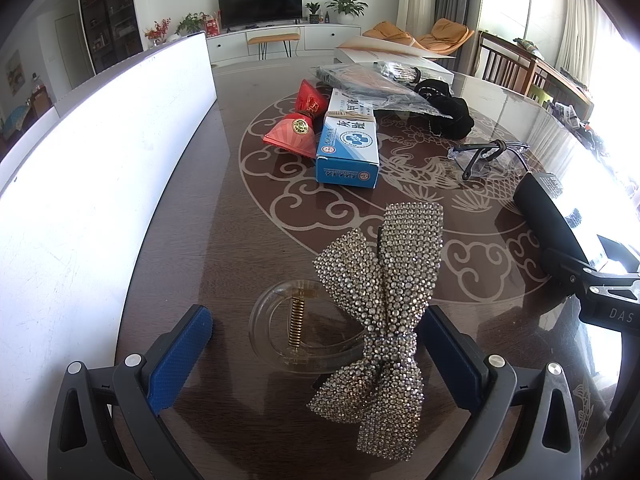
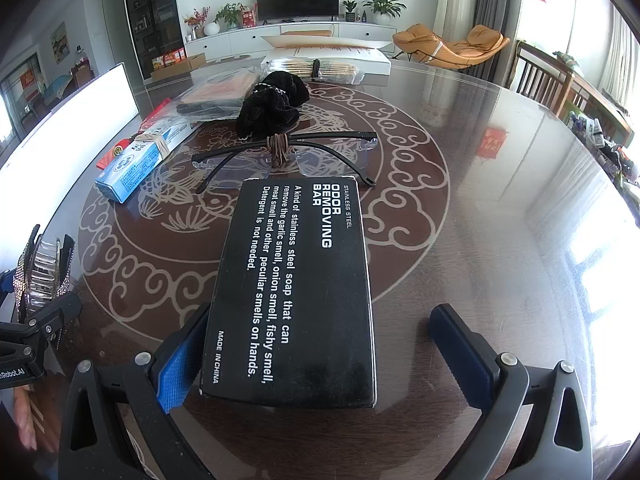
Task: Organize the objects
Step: 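Grasp the black Odor Removing Bar box with the right gripper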
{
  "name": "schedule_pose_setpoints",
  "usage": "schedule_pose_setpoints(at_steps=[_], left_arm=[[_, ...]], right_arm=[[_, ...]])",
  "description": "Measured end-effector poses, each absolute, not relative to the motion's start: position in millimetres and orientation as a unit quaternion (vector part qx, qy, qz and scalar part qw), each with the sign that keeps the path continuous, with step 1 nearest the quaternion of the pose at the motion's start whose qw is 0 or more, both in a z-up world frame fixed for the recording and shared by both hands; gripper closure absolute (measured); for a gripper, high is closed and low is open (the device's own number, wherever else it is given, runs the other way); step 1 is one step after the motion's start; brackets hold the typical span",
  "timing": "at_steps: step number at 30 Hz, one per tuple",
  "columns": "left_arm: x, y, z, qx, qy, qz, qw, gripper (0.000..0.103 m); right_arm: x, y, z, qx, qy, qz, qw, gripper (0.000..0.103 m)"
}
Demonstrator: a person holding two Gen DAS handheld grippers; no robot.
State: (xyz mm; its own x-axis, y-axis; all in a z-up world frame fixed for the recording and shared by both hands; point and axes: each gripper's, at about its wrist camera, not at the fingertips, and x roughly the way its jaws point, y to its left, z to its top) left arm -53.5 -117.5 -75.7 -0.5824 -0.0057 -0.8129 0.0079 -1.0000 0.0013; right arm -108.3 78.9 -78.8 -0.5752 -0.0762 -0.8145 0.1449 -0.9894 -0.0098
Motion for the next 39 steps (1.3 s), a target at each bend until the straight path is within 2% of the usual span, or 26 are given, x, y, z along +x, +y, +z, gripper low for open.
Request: schedule_pose_setpoints(at_steps=[34, 38, 39], left_arm=[[-54, -117, -75, 0.463, -0.001, -0.887, 0.001, 0.0], [-58, -118, -73, 0.488, -0.011, -0.873, -0.02, 0.0], [-58, -120, -72, 0.483, -0.011, -0.876, -0.019, 0.008]], right_arm=[[-108, 79, -79, 0.457, 0.038, -0.887, 0.062, 0.0], [-116, 76, -76, 0.506, 0.038, -0.86, 0.058, 0.0], [-122, 73, -75, 0.52, 0.039, -0.851, 0.064, 0.0]])
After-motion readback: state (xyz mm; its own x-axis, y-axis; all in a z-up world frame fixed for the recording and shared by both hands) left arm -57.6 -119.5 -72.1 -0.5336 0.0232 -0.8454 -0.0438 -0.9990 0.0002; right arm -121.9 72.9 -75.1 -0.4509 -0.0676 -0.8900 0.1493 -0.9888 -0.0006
